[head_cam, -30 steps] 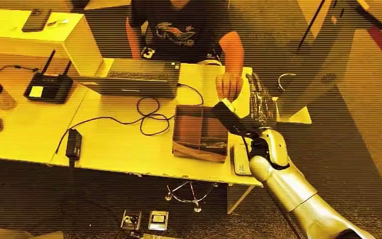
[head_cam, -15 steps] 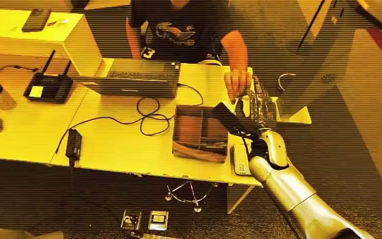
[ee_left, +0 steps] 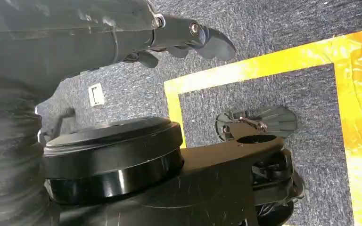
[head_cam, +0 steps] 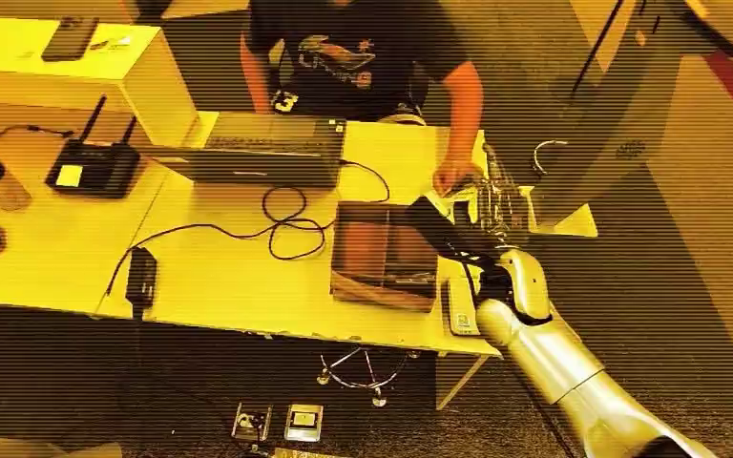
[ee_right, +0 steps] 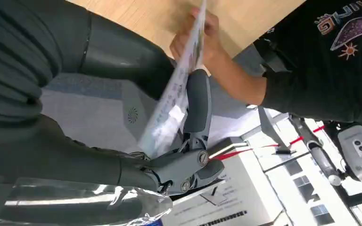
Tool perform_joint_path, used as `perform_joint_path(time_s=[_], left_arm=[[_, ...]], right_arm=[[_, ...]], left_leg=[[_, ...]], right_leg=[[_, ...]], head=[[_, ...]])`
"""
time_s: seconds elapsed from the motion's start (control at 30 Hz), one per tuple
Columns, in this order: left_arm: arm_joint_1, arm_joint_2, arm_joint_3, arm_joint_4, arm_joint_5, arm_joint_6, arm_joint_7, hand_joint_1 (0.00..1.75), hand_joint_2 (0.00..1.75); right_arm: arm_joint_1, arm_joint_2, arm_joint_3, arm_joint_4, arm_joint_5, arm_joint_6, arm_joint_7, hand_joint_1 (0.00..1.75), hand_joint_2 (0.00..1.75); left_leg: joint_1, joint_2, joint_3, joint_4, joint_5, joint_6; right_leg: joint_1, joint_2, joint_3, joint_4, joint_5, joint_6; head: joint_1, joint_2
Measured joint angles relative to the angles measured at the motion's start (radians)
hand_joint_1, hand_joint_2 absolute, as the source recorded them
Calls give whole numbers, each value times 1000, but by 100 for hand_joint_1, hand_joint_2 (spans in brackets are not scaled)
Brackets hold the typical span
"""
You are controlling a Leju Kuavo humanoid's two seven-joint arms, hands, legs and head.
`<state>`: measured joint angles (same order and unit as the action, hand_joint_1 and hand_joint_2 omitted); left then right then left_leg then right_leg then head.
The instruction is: Pass the card to the sensor for recognition and then transmit it.
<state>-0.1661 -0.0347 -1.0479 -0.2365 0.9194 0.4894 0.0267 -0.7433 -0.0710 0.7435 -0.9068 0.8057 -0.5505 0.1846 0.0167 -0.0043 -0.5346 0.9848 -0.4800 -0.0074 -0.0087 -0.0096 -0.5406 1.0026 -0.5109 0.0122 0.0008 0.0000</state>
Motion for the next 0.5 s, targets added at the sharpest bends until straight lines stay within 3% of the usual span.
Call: perform_joint_path(time_s=[0.5], left_arm=[[10, 0, -1, -1, 3, 8, -14, 0, 175]], right_arm=[[1, -14, -2, 21, 75, -3, 64, 175, 175]], left_leg=[[0, 0, -1, 0, 0, 0]], right_leg=[[0, 1, -2, 0, 0, 0]], head=[[0, 0]])
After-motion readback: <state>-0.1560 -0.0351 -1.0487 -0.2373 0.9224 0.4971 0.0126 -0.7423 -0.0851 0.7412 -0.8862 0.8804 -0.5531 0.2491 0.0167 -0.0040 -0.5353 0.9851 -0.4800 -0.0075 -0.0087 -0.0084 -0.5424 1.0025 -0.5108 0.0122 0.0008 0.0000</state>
